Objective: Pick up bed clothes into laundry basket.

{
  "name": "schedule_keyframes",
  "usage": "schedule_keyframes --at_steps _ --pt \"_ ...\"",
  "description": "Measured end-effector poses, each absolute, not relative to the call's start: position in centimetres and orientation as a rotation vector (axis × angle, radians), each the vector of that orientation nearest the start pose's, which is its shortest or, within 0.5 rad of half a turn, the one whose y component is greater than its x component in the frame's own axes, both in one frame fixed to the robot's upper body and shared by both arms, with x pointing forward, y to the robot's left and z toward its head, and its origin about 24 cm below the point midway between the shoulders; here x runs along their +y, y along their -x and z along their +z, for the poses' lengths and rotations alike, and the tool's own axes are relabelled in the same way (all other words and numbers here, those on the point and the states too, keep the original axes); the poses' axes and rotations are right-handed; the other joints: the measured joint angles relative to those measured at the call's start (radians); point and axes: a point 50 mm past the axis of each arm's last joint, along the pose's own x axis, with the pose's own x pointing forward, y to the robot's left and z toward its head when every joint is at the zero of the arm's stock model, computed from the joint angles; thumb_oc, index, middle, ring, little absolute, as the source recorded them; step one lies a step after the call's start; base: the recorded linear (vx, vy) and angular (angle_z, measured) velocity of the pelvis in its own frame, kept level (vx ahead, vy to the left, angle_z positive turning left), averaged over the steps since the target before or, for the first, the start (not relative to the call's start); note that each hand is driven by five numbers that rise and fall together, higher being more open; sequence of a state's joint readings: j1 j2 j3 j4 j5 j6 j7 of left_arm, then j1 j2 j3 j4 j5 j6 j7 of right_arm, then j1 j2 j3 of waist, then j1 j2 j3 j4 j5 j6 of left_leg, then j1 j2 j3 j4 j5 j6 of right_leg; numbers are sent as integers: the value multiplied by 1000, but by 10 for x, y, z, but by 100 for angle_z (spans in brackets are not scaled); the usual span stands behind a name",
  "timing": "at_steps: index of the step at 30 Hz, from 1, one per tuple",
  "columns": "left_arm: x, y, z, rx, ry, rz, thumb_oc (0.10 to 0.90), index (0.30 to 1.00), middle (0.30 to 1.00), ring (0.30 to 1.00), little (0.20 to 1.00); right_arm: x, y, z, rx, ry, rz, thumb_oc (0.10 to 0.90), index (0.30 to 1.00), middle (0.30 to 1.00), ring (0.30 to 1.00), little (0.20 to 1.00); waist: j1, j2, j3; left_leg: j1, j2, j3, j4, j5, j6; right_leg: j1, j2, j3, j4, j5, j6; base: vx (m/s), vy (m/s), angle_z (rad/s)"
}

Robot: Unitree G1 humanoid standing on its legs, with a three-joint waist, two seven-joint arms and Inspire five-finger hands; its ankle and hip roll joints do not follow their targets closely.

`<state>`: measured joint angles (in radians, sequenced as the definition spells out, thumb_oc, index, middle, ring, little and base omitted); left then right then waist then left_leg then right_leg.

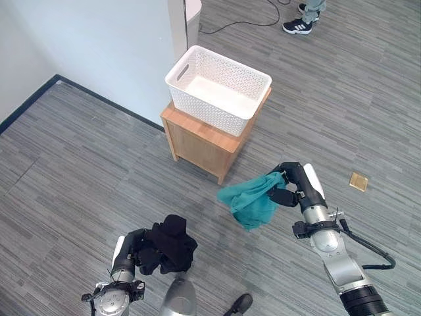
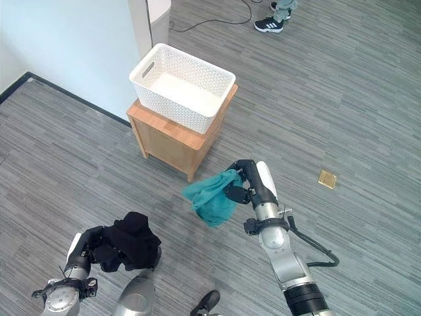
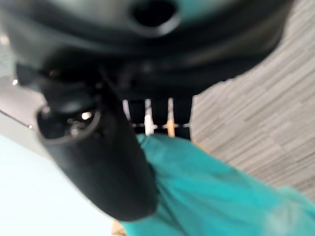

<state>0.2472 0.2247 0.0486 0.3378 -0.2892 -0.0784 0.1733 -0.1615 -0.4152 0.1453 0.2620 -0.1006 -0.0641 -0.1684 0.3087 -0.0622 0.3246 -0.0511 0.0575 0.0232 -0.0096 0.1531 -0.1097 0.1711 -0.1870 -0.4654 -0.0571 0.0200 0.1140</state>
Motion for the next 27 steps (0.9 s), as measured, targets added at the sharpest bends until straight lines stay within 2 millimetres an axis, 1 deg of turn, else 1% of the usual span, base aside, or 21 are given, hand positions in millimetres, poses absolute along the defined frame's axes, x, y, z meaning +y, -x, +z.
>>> schedule_keyframes --at_steps 1,2,3,4,5,6,7,8,9,14,16,18,19,20,21,22,23,24,25,26,27 --pt "244 -156 -68 495 41 421 400 300 300 300 300 -218 -272 20 118 547 -37 400 300 300 300 300 -6 16 0 40 -35 9 1 8 -5 51 -22 1 20 -46 15 -296 129 92" --pt "248 -149 -68 504 30 444 400 300 300 300 300 -222 -263 12 158 556 -37 400 300 300 300 300 -23 36 -35 52 -22 13 -63 -10 -20 75 -14 -26 4 -82 33 -151 88 105" --pt "248 -155 -66 478 44 461 400 300 300 300 300 -227 -262 13 163 566 -47 400 300 300 300 300 -48 56 -35 63 4 50 -64 -30 16 82 4 -34 2 -96 27 -157 24 63" --pt "251 -154 -65 477 41 477 400 300 300 300 300 -226 -262 12 172 566 -41 400 300 300 300 300 -42 55 -34 57 4 61 -54 -55 18 76 0 -21 3 -97 22 -157 19 23" --pt "256 -152 -64 482 29 506 400 300 300 300 300 -225 -262 12 174 571 -24 400 300 300 300 300 -52 69 -39 25 -1 93 -10 -79 33 76 3 -28 13 -86 12 -192 45 14" --pt "256 -153 -64 486 19 512 400 300 300 300 300 -228 -261 12 185 587 -25 400 300 300 300 300 -72 92 -52 16 -2 76 -21 -60 36 79 10 -46 21 -91 17 -120 54 34" --pt "255 -152 -64 483 19 515 400 300 300 300 300 -230 -261 12 188 596 -26 400 300 300 300 300 -83 96 -61 19 -7 70 -33 -50 43 79 6 -57 22 -94 21 -118 96 47" --pt "251 -159 -58 447 24 504 400 300 300 300 300 -236 -263 17 179 631 -32 400 300 300 300 300 -87 111 -76 22 -16 60 -38 -8 56 81 -2 -70 31 -93 30 -122 106 49" --pt "249 -165 -52 415 17 489 400 300 300 300 300 -241 -264 21 170 661 -31 400 300 300 300 300 -96 116 -81 21 -28 42 -39 1 52 86 -11 -88 40 -99 33 -137 134 45" --pt "256 -190 -25 285 -23 477 400 300 300 300 300 -239 -286 51 58 730 -29 400 300 300 300 300 -106 115 -101 29 -58 46 -54 4 60 95 -45 -113 57 -117 54 -83 134 19" --pt "268 -213 0 186 -92 466 400 300 300 300 300 -230 -300 77 -42 736 -31 400 300 300 300 300 -120 113 -104 31 -72 49 -57 -1 65 94 -60 -123 98 -131 62 -7 156 27" --pt "269 -226 12 140 -114 451 400 300 300 300 300 -228 -306 86 -72 753 -26 400 300 300 300 300 -139 117 -106 38 -75 41 -50 -7 80 64 -96 -127 239 -173 60 37 134 49" --pt "265 -240 23 89 -109 440 400 300 300 300 300 -227 -308 92 -92 769 -18 400 300 300 300 300 -155 114 -104 67 -72 25 -41 -19 103 15 -154 -98 459 -191 71 50 108 66" --pt "263 -245 29 64 -122 426 400 300 300 300 300 -224 -308 95 -105 769 -13 400 300 300 300 300 -168 109 -106 91 -73 7 -48 -22 107 -26 -188 -73 581 -203 78 64 39 59" --pt "263 -251 38 29 -140 418 400 300 300 300 300 -215 -311 101 -141 764 8 400 300 300 300 300 -180 78 -114 107 -82 -19 -49 -53 144 -99 -208 8 685 -227 91 110 -19 42" --pt "263 -254 44 8 -141 425 400 300 300 300 300 -209 -313 109 -178 763 22 400 300 300 300 300 -187 70 -115 106 -80 -25 -49 -54 144 -139 -203 39 705 -239 83 143 -107 30" --pt "262 -257 51 -24 -135 426 400 300 300 300 300 -202 -315 122 -237 768 33 400 300 300 300 300 -195 62 -113 103 -71 -47 -51 -59 144 -198 -187 60 682 -243 78 199 -157 27" --pt "259 -259 58 -53 -131 419 400 300 300 300 300 -197 -318 139 -305 778 39 400 300 300 300 300 -199 62 -111 95 -53 -58 -50 -61 143 -249 -166 58 604 -240 71 141 -136 24" --pt "258 -259 60 -64 -130 414 400 300 300 300 300 -196 -320 148 -337 784 35 400 300 300 300 300 -204 63 -110 93 -42 -60 -49 -62 142 -265 -157 57 554 -229 65 336 -299 32" --pt "256 -260 62 -71 -129 407 400 300 300 300 300 -196 -322 160 -379 797 20 400 300 300 300 300 -211 61 -110 93 -28 -76 -49 -66 141 -286 -146 55 467 -204 53 356 -285 36" --pt "254 -260 61 -75 -125 404 400 300 300 300 300 -200 -324 173 -420 821 -5 400 300 300 300 300 -204 59 -109 91 -1 -89 -40 -92 132 -316 -147 22 363 -138 69 499 -339 42"
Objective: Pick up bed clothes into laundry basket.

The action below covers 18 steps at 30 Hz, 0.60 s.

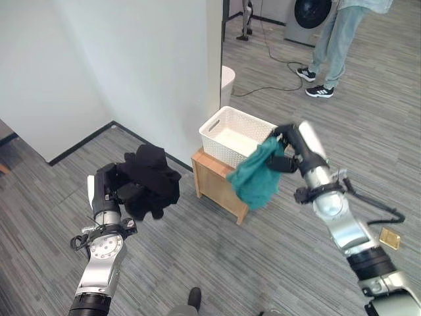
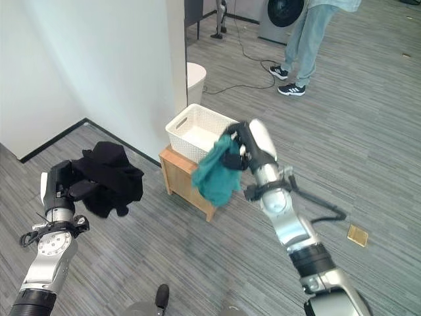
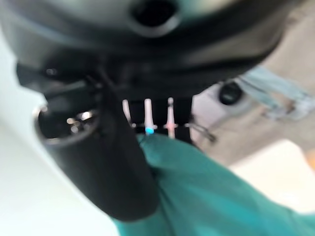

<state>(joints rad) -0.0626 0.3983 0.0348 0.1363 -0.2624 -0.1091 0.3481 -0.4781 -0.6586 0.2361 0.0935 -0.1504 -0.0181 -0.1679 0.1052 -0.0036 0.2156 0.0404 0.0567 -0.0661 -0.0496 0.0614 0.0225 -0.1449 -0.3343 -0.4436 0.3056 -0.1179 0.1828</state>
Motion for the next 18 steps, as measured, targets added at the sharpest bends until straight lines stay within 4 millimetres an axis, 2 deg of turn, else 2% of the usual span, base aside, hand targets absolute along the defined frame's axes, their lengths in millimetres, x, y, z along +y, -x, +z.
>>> schedule_keyframes --at_steps 1,2,3,4,5,6,7,8,9,10,11,12,13,14,15,16,17,18 --pt "255 -260 61 -77 -118 410 400 300 300 300 300 -203 -325 186 -458 845 -29 400 300 300 300 300 2 0 1 -16 31 -4 15 -15 -9 1 18 -33 -138 75 17 370 -153 46" --pt "255 -260 61 -80 -113 415 400 300 300 300 300 -208 -326 200 -497 874 -62 400 300 300 300 300 8 -11 3 -25 58 1 21 -34 -14 -1 20 -50 -225 123 39 378 -124 64" --pt "256 -260 61 -80 -117 413 400 300 300 300 300 -214 -326 217 -537 910 -99 400 300 300 300 300 6 -33 11 -24 76 -1 18 -32 -22 16 30 -62 -298 141 58 380 -91 71" --pt "255 -258 58 -66 -114 413 400 300 300 300 300 -219 -329 230 -565 929 -129 400 300 300 300 300 10 -38 16 -14 102 -6 8 -31 -21 42 55 -66 -322 228 56 442 -83 72" --pt "251 -256 51 -46 -97 409 400 300 300 300 300 -225 -329 242 -585 942 -164 400 300 300 300 300 8 -44 22 -20 119 -6 51 -38 -27 50 73 -49 -309 248 36 481 -92 57" --pt "245 -252 43 -16 -84 397 400 300 300 300 300 -229 -329 252 -607 948 -188 400 300 300 300 300 8 -51 26 -24 116 5 126 -51 -50 61 73 -42 -287 245 27 449 -124 50" --pt "242 -245 35 13 -90 384 400 300 300 300 300 -229 -329 263 -635 947 -195 400 300 300 300 300 -3 -51 26 -20 108 16 173 -71 -81 70 72 -45 -258 228 -2 455 -249 49" --pt "239 -237 24 54 -92 363 400 300 300 300 300 -229 -331 280 -678 945 -219 400 300 300 300 300 -17 -31 19 13 130 43 170 -62 -93 84 102 -61 -204 196 -55 292 -219 37" --pt "239 -235 21 67 -97 357 400 300 300 300 300 -231 -334 287 -691 937 -243 400 300 300 300 300 -14 -30 19 25 144 43 175 -63 -107 89 109 -62 -182 177 -83 318 -315 22" --pt "242 -230 18 83 -106 359 400 300 300 300 300 -231 -337 300 -709 919 -269 400 300 300 300 300 1 -48 20 12 157 36 223 -45 -142 95 121 -59 -164 146 -97 102 -152 -10" --pt "248 -226 16 91 -119 372 400 300 300 300 300 -228 -341 314 -736 910 -286 400 300 300 300 300 28 -79 32 -35 156 21 333 -15 -190 91 124 -47 -142 119 -122 185 -189 -40" --pt "254 -221 14 104 -122 397 400 300 300 300 300 -223 -343 333 -770 917 -288 400 300 300 300 300 62 -105 32 -93 166 27 439 14 -198 86 125 -33 -145 125 -149 132 -45 -34" --pt "257 -216 10 120 -117 412 400 300 300 300 300 -218 -340 347 -819 912 -292 400 300 300 300 300 87 -110 30 -111 179 16 476 56 -206 102 148 -34 -152 113 -167 242 -27 -26" --pt "258 -212 7 135 -109 418 400 300 300 300 300 -214 -337 357 -855 920 -293 400 300 300 300 300 99 -108 29 -114 195 19 501 73 -193 113 162 -42 -150 109 -178 180 14 15" --pt "261 -208 6 141 -111 423 400 300 300 300 300 -209 -335 366 -892 920 -287 400 300 300 300 300 109 -120 36 -167 199 17 557 84 -205 133 164 -43 -160 87 -189 171 60 23" --pt "261 -205 3 150 -94 430 400 300 300 300 300 -207 -332 371 -914 918 -283 400 300 300 300 300 117 -134 40 -196 204 47 582 28 -194 155 167 -48 -184 87 -192 237 167 22" --pt "261 -201 0 166 -91 430 400 300 300 300 300 -206 -330 374 -929 926 -274 400 300 300 300 300 140 -150 47 -210 201 99 532 -18 -177 181 165 -44 -209 88 -193 312 230 28" --pt "260 -199 -1 175 -92 422 400 300 300 300 300 -208 -328 375 -937 941 -276 400 300 300 300 300 143 -160 52 -233 200 163 480 -37 -161 210 169 -54 -241 83 -187 338 284 14"
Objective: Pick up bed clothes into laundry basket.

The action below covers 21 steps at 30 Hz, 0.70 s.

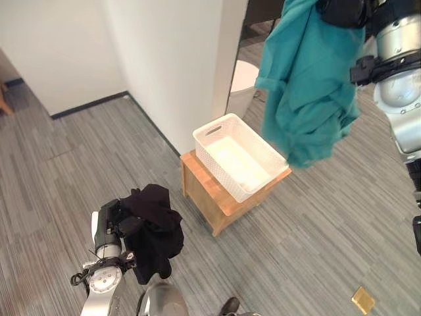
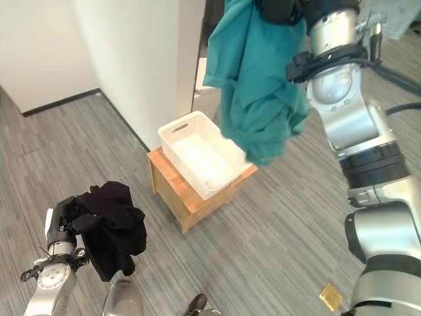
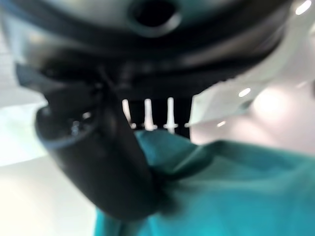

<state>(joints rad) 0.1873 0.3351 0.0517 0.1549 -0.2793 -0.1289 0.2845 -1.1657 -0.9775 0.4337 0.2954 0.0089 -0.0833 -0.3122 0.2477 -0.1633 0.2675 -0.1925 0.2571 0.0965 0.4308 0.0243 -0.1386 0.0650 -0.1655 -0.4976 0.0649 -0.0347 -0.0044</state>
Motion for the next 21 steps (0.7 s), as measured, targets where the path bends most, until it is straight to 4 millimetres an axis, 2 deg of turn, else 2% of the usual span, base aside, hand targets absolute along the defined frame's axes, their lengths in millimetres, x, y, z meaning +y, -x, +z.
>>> schedule_keyframes --at_steps 1,3,4,5,6,7,8,10,12,15,17,18,19,21 --pt "258 -194 -6 194 -82 417 400 300 300 300 300 -210 -328 375 -933 946 -278 400 300 300 300 300 13 2 -2 11 -18 43 -149 17 19 17 3 -13 -2 -1 7 281 235 21" --pt "258 -190 -10 214 -91 408 400 300 300 300 300 -213 -329 371 -917 949 -282 400 300 300 300 300 17 15 -9 -13 -41 69 -258 64 42 49 18 -11 -18 -20 41 284 257 -8" --pt "258 -186 -12 227 -89 411 400 300 300 300 300 -214 -330 368 -904 954 -279 400 300 300 300 300 21 41 -22 1 -42 73 -319 115 49 57 38 12 -14 -32 65 233 204 -39" --pt "256 -180 -18 250 -76 418 400 300 300 300 300 -214 -332 364 -891 963 -271 400 300 300 300 300 24 84 -45 21 -34 69 -355 146 59 69 64 31 -6 -44 91 242 189 -40" --pt "265 -179 -16 255 -106 430 400 300 300 300 300 -215 -335 352 -872 949 -265 400 300 300 300 300 13 27 -50 39 -65 92 -370 144 57 61 21 40 6 -52 109 228 197 -25" --pt "271 -178 -14 255 -126 436 400 300 300 300 300 -215 -338 345 -840 987 -251 400 300 300 300 300 5 -18 -67 52 -104 109 -391 126 68 59 -11 44 7 -53 125 198 176 -5" --pt "273 -181 -11 242 -130 441 400 300 300 300 300 -218 -339 341 -821 1010 -260 400 300 300 300 300 8 -44 -68 66 -134 119 -404 122 76 69 -45 42 0 -51 140 164 140 3" --pt "274 -189 -8 221 -126 441 400 300 300 300 300 -223 -341 336 -799 1033 -277 400 300 300 300 300 1 -54 -67 78 -162 117 -414 109 92 81 -66 37 2 -27 163 173 159 18" --pt "275 -199 1 183 -127 438 400 300 300 300 300 -230 -345 329 -753 1064 -300 400 300 300 300 300 12 -58 -65 91 -175 115 -420 98 108 79 -78 38 36 -9 196 107 211 18" --pt "280 -198 3 183 -156 427 400 300 300 300 300 -242 -349 313 -678 1108 -322 400 300 300 300 300 8 -51 -58 134 -166 111 -436 90 109 74 -84 53 140 -9 216 67 120 14" --pt "283 -195 2 197 -178 416 400 300 300 300 300 -257 -347 292 -616 1079 -349 400 300 300 300 300 -1 -45 -54 171 -137 90 -460 74 123 34 -90 88 272 -5 236 153 -20 14" --pt "284 -194 2 203 -190 405 400 300 300 300 300 -263 -346 281 -577 1078 -354 400 300 300 300 300 -7 -39 -50 180 -134 76 -474 70 127 17 -106 95 304 -40 260 186 -102 17" --pt "284 -194 2 205 -194 400 400 300 300 300 300 -266 -346 275 -555 1080 -354 400 300 300 300 300 -16 -52 -54 182 -134 72 -474 70 128 15 -111 92 252 -45 262 209 -134 15" --pt "282 -194 1 208 -192 390 400 300 300 300 300 -267 -345 272 -547 1078 -353 400 300 300 300 300 -29 -49 -49 180 -133 58 -481 69 126 1 -115 89 80 -28 248 191 -137 11"
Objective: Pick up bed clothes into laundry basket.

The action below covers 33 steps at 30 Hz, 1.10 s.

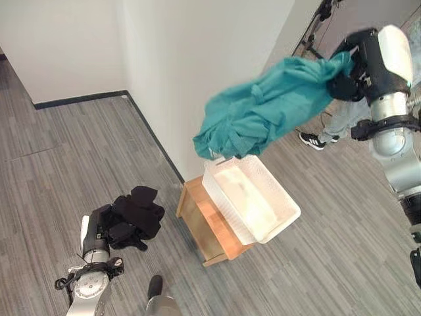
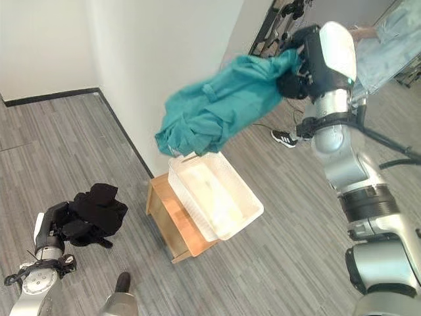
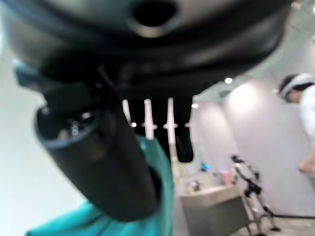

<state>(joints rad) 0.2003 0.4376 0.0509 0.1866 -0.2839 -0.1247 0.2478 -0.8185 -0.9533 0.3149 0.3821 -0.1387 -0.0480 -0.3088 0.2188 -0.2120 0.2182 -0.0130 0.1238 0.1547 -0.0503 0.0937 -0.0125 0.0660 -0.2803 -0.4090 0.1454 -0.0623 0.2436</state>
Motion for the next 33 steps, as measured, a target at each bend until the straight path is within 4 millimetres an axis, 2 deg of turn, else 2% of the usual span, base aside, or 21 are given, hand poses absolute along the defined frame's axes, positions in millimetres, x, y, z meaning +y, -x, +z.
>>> schedule_keyframes --at_steps 2,4,5,7,10,12,17,20,26,30,33 --pt "283 -192 0 216 -196 386 400 300 300 300 300 -267 -344 266 -540 1068 -348 400 300 300 300 300 -13 -2 -1 -1 3 -10 -9 5 -14 2 4 -15 -180 65 -10 65 -97 22" --pt "288 -187 -1 230 -205 391 400 300 300 300 300 -262 -346 254 -512 1040 -332 400 300 300 300 300 -14 -26 -1 9 -2 -20 -18 9 -59 -14 -4 -44 -205 147 -26 93 -66 36" --pt "288 -186 -4 238 -193 405 400 300 300 300 300 -264 -346 243 -481 1039 -322 400 300 300 300 300 -16 -20 -5 14 16 -42 -28 12 -77 -2 25 -37 -203 185 -56 92 -84 32" --pt "284 -175 -12 267 -156 418 400 300 300 300 300 -261 -347 236 -457 1037 -295 400 300 300 300 300 12 -2 -9 6 84 -39 -26 12 -93 -11 92 -37 -209 162 -75 72 -57 -2" --pt "273 -162 -28 331 -101 425 400 300 300 300 300 -260 -347 236 -454 1033 -287 400 300 300 300 300 19 0 -9 7 115 -27 -27 17 -118 -16 125 -31 -214 155 -91 58 -28 -10" --pt "266 -158 -34 357 -73 412 400 300 300 300 300 -258 -343 240 -483 1018 -287 400 300 300 300 300 13 -1 -9 6 109 -26 -27 18 -135 -13 124 -40 -220 155 -92 20 -10 3" --pt "265 -166 -31 339 -75 398 400 300 300 300 300 -253 -337 251 -550 993 -290 400 300 300 300 300 23 -2 -9 9 92 -28 -23 18 -135 6 109 -58 -221 155 -91 18 -6 12" --pt "265 -171 -28 323 -77 396 400 300 300 300 300 -254 -337 252 -550 990 -293 400 300 300 300 300 36 -2 -9 13 87 -28 -23 18 -135 11 104 -61 -221 155 -91 3 -2 3" --pt "266 -171 -27 321 -65 401 400 300 300 300 300 -256 -338 250 -533 981 -297 400 300 300 300 300 37 -2 -9 13 86 -27 -24 18 -135 12 104 -68 -225 153 -89 0 0 0" --pt "266 -173 -26 318 -70 393 400 300 300 300 300 -257 -338 242 -506 974 -297 400 300 300 300 300 36 -2 -9 1 84 -27 -25 18 -135 5 105 -68 -235 151 -86 0 0 0" --pt "265 -173 -26 318 -71 390 400 300 300 300 300 -255 -337 223 -459 915 -285 400 300 300 300 300 35 -2 -9 -13 83 -27 -28 18 -136 -10 103 -67 -235 148 -83 0 0 0"
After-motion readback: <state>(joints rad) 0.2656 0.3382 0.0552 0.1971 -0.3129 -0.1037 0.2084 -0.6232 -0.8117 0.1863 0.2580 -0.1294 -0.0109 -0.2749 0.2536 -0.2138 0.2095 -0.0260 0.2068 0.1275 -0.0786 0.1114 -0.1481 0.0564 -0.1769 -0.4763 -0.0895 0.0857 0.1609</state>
